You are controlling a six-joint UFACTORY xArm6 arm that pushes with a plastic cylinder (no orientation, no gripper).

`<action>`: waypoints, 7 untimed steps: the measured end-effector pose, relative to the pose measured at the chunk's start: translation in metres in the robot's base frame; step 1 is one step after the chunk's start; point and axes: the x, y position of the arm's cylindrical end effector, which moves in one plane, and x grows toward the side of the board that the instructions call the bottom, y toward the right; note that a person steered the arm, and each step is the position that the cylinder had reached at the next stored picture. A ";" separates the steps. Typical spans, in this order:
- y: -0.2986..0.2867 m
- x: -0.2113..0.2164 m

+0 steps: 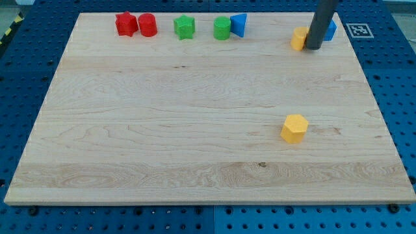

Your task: Place the yellow heart right to the blue triangle

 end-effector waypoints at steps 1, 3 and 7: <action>-0.009 -0.008; -0.040 -0.021; -0.025 0.141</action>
